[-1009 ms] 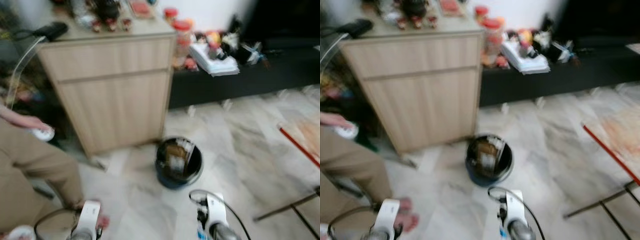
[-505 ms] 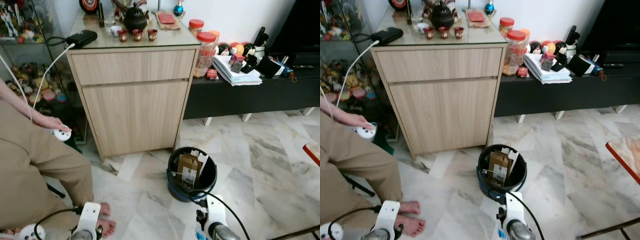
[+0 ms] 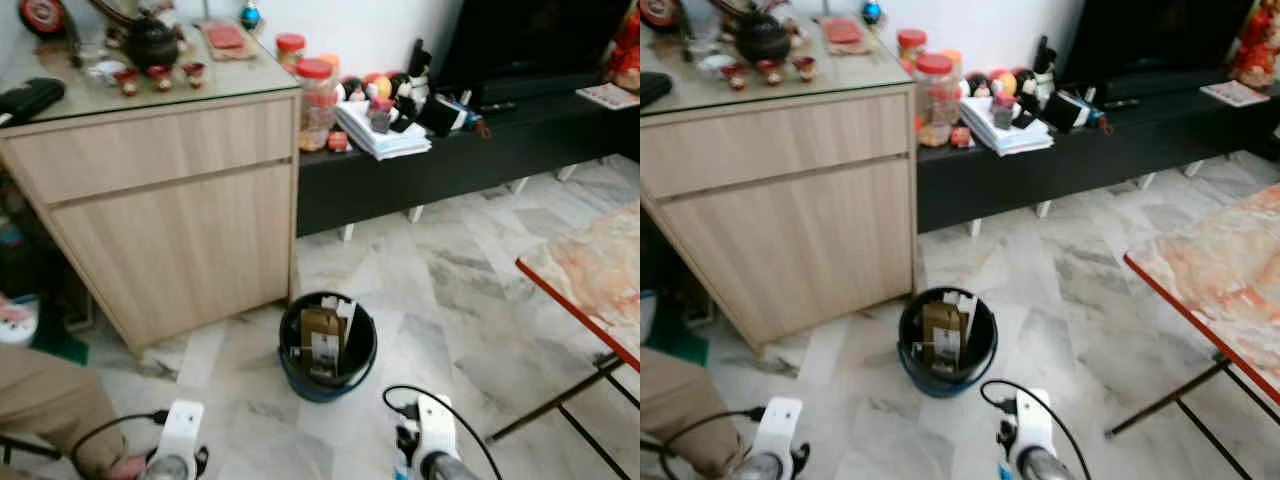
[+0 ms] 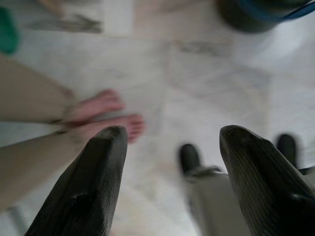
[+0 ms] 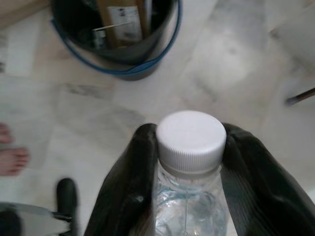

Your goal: Picking trash to rubbish bin

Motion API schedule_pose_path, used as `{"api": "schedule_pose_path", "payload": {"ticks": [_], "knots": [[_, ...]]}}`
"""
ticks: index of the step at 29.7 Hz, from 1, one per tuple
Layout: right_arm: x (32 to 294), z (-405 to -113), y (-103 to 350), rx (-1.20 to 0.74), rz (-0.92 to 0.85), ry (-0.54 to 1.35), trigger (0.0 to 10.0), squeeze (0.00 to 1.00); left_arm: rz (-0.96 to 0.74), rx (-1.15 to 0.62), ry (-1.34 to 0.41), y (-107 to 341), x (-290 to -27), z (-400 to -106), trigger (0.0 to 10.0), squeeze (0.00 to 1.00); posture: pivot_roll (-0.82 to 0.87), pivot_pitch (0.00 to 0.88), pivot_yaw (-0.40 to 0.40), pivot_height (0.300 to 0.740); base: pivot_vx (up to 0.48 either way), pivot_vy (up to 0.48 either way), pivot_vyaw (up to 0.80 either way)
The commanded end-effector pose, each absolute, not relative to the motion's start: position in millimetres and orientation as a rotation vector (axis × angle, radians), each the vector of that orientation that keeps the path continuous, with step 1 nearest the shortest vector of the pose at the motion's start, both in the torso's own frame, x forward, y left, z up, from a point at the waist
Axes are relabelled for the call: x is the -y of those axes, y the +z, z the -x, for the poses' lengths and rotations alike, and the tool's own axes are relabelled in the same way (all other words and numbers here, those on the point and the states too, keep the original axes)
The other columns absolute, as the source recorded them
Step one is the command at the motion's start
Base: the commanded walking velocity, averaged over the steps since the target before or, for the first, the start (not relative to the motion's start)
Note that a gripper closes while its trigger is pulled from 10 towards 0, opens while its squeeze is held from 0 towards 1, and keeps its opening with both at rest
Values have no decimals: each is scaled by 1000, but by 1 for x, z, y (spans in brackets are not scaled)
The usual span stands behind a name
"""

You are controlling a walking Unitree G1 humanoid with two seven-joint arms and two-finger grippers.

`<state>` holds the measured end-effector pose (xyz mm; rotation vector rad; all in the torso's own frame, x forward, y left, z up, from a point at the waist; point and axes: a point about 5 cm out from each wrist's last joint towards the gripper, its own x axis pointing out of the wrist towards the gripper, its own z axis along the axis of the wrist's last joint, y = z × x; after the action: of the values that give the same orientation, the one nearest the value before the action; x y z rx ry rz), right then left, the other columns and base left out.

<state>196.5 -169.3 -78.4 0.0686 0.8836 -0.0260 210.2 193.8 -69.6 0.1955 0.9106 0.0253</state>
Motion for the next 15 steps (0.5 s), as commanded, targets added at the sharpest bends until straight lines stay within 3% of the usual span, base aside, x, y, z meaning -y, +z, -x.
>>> {"api": "schedule_pose_path", "payload": {"ticks": [1,8,13,15], "knots": [[165,-204,-74,-851,-83,-23,10000,0,-215,-950,48,-74,-204,-200,10000,0,106,76,-83,740,244,0,0],[163,-203,-75,-857,-40,14,10000,0,-215,-949,50,-73,-205,-201,10000,0,107,77,-83,740,246,0,0],[162,-202,-76,-870,-43,11,10000,0,-216,-948,50,-73,-205,-201,10000,0,108,78,-82,740,249,0,800],[161,-201,-76,-870,-62,8,10000,0,-217,-948,50,-73,-205,-201,10000,0,109,79,-81,740,247,0,0]]}}
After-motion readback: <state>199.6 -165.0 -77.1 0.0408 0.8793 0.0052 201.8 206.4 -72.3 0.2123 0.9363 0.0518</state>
